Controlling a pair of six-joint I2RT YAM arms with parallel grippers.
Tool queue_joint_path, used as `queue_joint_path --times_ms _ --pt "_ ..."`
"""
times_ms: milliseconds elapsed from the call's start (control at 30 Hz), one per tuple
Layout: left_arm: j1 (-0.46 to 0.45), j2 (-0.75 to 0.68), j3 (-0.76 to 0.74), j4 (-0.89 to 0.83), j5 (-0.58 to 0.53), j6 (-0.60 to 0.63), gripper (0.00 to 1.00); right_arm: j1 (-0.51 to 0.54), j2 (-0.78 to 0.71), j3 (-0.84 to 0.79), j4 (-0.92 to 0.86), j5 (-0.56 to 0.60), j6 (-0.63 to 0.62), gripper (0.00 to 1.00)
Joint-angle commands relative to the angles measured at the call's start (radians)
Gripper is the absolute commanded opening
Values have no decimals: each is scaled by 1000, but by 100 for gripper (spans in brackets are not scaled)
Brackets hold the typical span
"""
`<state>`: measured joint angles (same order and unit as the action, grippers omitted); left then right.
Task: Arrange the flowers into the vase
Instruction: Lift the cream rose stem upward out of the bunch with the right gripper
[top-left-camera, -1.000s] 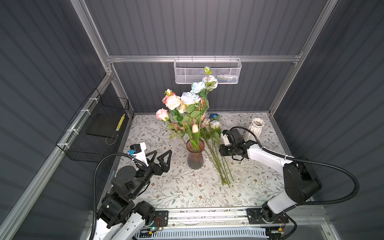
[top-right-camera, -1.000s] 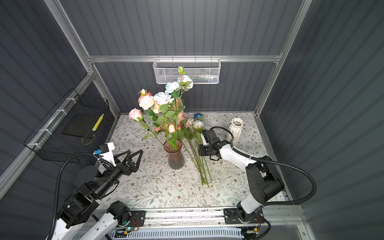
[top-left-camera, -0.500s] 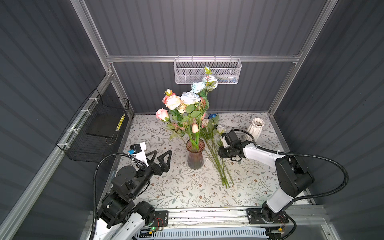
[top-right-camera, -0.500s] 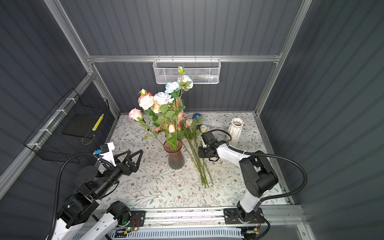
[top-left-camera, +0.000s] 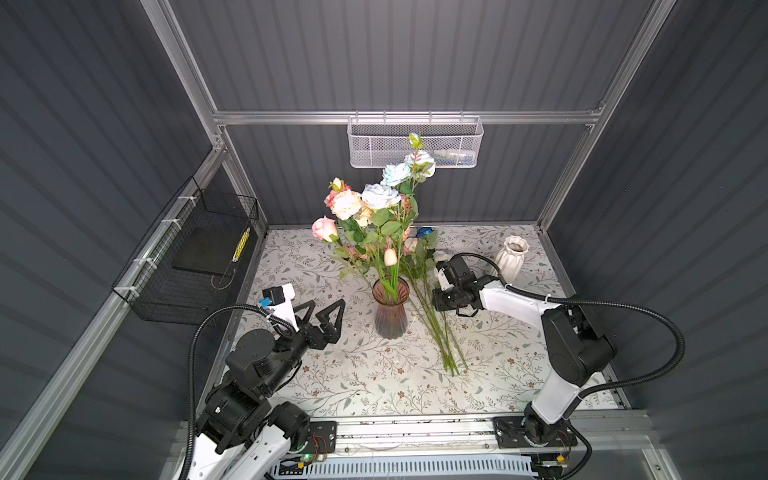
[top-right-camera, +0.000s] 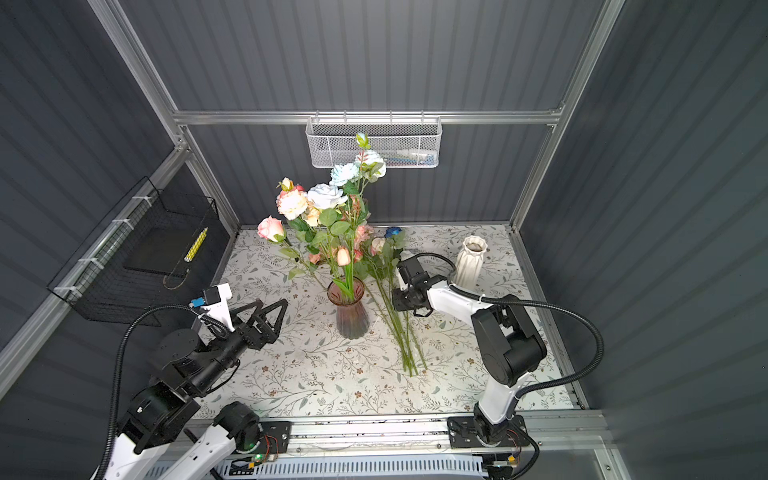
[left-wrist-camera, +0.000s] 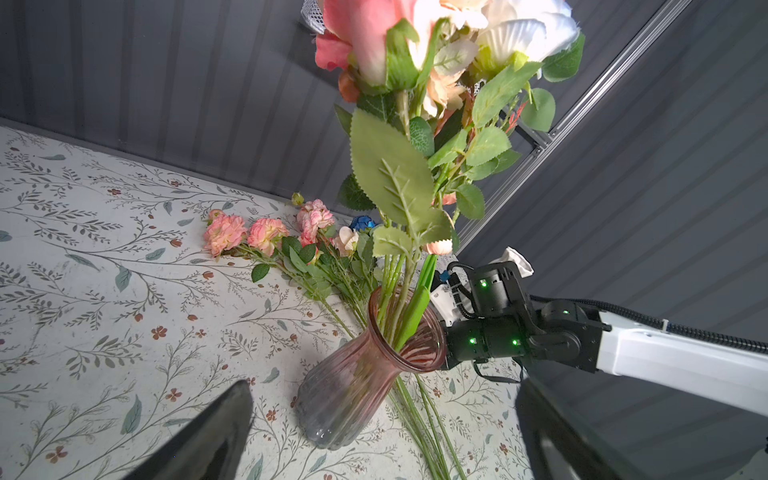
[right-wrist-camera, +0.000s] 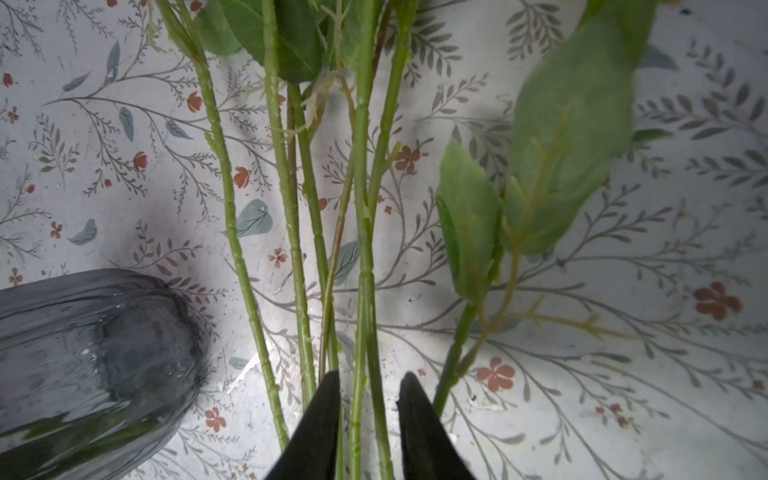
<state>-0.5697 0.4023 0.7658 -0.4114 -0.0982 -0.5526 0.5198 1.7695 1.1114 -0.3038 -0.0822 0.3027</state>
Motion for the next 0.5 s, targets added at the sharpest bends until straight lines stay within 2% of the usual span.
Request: queue_joint_path --times_ms 0,100,200,333,467 --pt "2 3 1 -1 -10 24 100 2 48 37 -38 -3 -24 26" --pt "2 7 7 -6 -11 30 100 0 68 50 -42 -4 -31 22" --pt "2 4 7 -7 -12 30 100 2 51 50 -34 -11 -38 12" --pt "2 1 7 -9 -14 28 100 3 -54 8 2 -10 -39 4" --pt "2 0 12 -6 -11 25 100 8 -193 -61 45 -13 -18 0"
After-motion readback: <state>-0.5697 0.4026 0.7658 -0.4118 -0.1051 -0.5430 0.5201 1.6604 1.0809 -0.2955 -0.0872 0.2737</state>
